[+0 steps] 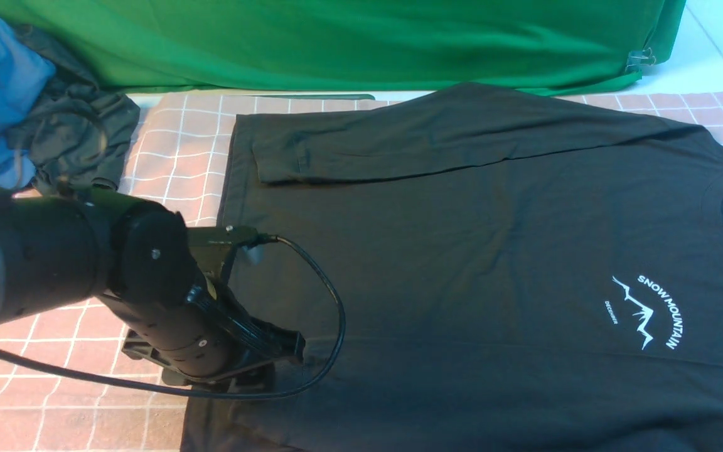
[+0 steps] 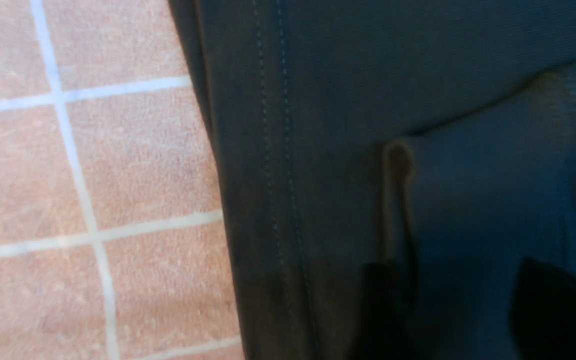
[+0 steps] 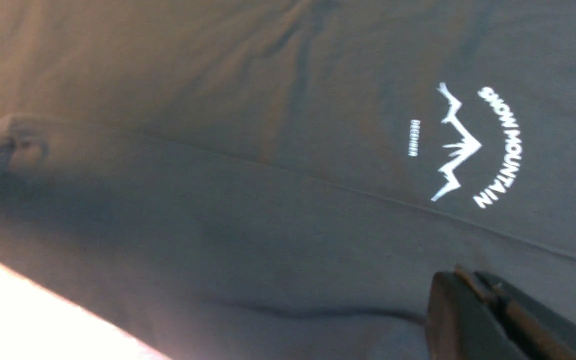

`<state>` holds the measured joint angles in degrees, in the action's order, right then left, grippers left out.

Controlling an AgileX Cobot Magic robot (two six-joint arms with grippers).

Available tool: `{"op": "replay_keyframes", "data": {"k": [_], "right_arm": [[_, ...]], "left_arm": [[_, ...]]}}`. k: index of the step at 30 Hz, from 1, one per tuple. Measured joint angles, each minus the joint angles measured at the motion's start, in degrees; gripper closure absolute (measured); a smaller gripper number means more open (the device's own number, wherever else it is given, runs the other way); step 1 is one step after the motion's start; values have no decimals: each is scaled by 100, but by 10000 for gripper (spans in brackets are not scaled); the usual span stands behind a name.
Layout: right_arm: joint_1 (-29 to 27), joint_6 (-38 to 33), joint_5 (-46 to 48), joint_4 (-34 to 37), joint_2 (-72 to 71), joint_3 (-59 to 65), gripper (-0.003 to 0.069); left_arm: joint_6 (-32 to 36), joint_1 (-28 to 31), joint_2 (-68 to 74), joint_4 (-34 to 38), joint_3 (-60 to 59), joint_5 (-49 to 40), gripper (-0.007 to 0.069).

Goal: Fold a long-sleeved shirt over a pink coffee tablecloth.
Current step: 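Grasp the left edge of the dark T-shirt lying flat on the table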

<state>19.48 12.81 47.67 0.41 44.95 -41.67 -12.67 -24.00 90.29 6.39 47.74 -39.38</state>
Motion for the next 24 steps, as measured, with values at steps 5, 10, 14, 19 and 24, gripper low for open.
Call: {"op": "replay_keyframes", "data": {"k": [5, 10, 14, 19, 24], "right_arm": [[32, -19, -223, 11, 0, -16, 616], [32, -61, -288, 11, 7, -16, 616], [32, -61, -360, 11, 7, -16, 614], [32, -67, -365, 11, 7, -16, 613], [32, -102, -365, 11, 7, -16, 608]], "left_arm": [[0, 0, 324, 0, 0, 216, 62], [188, 0, 445, 75, 33, 240, 85], [283, 0, 536, 132, 65, 228, 203], [303, 5, 682, 167, 127, 148, 347], [358, 5, 719, 305, 147, 150, 525]]}}
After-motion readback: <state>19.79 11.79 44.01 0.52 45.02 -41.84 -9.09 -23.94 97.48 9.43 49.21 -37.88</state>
